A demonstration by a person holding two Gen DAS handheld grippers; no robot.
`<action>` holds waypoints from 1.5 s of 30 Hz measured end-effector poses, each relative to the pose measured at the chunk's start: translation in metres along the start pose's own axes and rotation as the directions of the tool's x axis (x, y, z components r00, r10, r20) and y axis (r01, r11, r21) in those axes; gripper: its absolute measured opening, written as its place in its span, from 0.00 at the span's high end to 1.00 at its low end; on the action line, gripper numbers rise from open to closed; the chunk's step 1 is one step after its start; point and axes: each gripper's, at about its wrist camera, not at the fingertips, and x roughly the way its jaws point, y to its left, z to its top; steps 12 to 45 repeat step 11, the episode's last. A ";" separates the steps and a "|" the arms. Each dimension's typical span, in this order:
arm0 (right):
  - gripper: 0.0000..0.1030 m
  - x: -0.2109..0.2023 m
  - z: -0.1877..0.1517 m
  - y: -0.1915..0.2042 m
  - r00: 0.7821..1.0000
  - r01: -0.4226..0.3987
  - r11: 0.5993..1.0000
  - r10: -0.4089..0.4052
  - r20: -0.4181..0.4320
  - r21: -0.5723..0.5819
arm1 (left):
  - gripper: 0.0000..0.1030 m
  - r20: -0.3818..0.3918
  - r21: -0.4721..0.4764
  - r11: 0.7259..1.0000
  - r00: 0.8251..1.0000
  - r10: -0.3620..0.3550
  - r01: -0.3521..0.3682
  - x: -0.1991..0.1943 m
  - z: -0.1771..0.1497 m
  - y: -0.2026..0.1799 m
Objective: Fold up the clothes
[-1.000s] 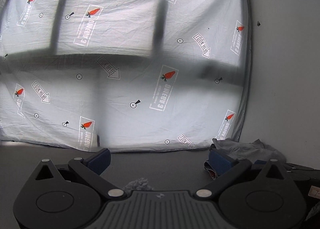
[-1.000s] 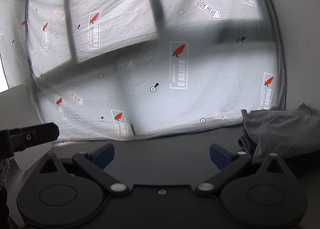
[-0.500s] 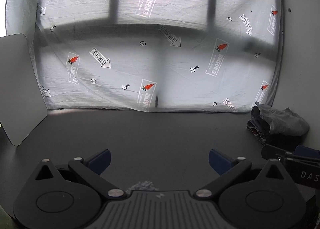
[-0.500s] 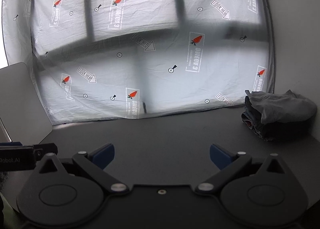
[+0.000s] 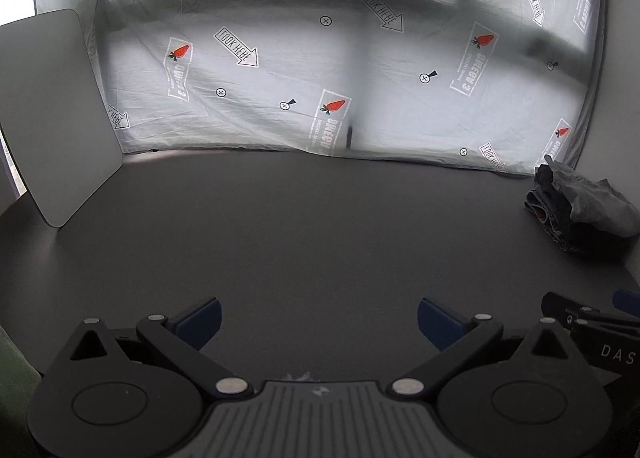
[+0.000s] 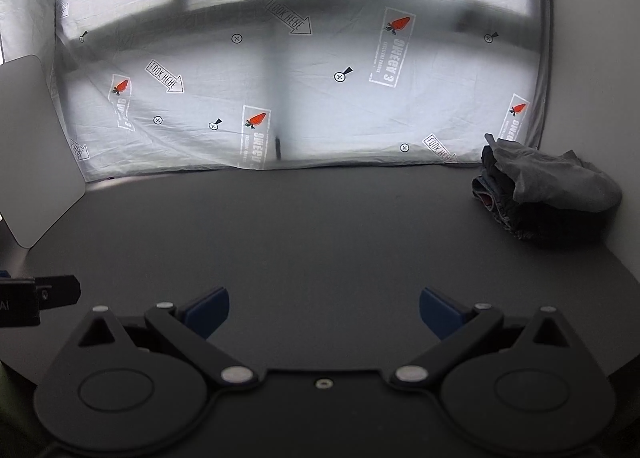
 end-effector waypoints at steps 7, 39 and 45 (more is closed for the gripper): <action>0.00 0.003 -0.002 -0.003 1.000 -0.006 1.000 0.007 -0.024 0.008 | 0.00 -0.002 0.007 1.000 1.000 0.019 -0.019 -0.003 -0.002 -0.001; 0.00 0.003 -0.003 -0.002 1.000 -0.009 1.000 0.009 -0.025 0.001 | 0.00 0.004 0.009 1.000 1.000 0.020 -0.020 -0.005 -0.001 -0.001; 0.00 0.003 -0.003 -0.002 1.000 -0.009 1.000 0.009 -0.025 0.001 | 0.00 0.004 0.009 1.000 1.000 0.020 -0.020 -0.005 -0.001 -0.001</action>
